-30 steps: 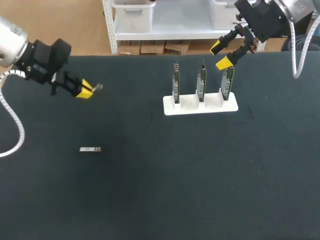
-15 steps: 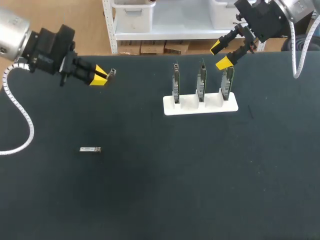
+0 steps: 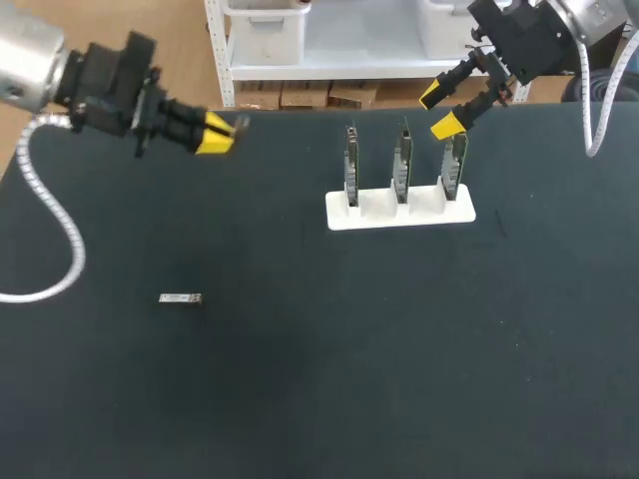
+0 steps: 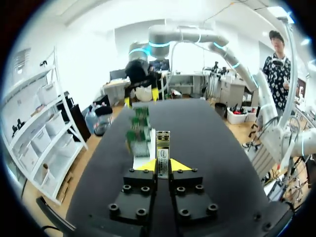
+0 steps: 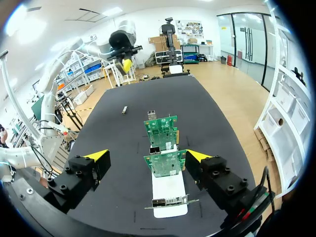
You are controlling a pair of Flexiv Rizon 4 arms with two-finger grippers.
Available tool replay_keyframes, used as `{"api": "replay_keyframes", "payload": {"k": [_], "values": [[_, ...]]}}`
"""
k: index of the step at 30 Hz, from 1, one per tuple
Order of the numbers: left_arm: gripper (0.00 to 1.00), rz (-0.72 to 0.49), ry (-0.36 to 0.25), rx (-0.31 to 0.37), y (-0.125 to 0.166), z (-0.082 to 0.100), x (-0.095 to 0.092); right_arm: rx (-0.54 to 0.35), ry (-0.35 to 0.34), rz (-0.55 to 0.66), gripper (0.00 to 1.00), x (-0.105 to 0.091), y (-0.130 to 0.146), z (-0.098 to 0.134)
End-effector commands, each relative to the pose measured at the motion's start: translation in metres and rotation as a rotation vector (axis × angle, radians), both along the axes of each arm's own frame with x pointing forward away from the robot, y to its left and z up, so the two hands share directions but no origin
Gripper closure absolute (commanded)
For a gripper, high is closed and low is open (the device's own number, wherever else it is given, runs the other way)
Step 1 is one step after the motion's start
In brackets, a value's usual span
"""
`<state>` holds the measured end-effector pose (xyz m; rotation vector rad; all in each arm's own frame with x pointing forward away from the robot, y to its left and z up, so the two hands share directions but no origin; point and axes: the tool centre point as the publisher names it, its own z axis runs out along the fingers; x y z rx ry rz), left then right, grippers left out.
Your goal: Pick up the optical module with the left hand, and insert it into the network port with the right hand.
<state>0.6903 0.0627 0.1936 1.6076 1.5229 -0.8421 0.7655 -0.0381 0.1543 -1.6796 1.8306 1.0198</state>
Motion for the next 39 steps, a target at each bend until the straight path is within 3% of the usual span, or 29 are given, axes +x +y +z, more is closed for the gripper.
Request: {"api": "replay_keyframes", "payload": {"k": [1, 5, 7, 10, 24, 27, 32, 39], "values": [[1.00, -0.036, -0.006, -0.027, -0.036, 0.012, 0.008, -0.001, -0.005, -0.006, 0.00, -0.003, 0.000, 0.000], [1.00, -0.063, -0.032, -0.065, -0.057, 0.023, 0.007, -0.001, -0.005, -0.006, 0.00, -0.003, 0.000, 0.000], [1.00, -0.084, -0.019, -0.123, -0.064, 0.028, 0.007, -0.001, -0.005, -0.006, 0.00, -0.003, 0.000, 0.000], [1.00, -0.110, -0.073, -0.177, -0.066, 0.035, 0.002, -0.001, -0.005, -0.006, 0.00, -0.003, 0.000, 0.000], [1.00, -0.067, -0.093, -0.166, -0.065, 0.036, 0.000, -0.001, -0.005, -0.006, 0.00, -0.003, 0.000, 0.000], [1.00, -0.060, -0.125, -0.194, -0.080, 0.039, -0.005, -0.001, -0.005, -0.006, 0.00, -0.003, 0.000, 0.000], [1.00, -0.034, -0.110, -0.246, -0.109, 0.041, -0.013, -0.001, -0.005, -0.006, 0.00, -0.003, 0.000, 0.000], [1.00, 0.037, -0.148, -0.191, -0.140, 0.047, -0.014, -0.001, -0.005, -0.006, 0.00, -0.003, 0.000, 0.000]]}}
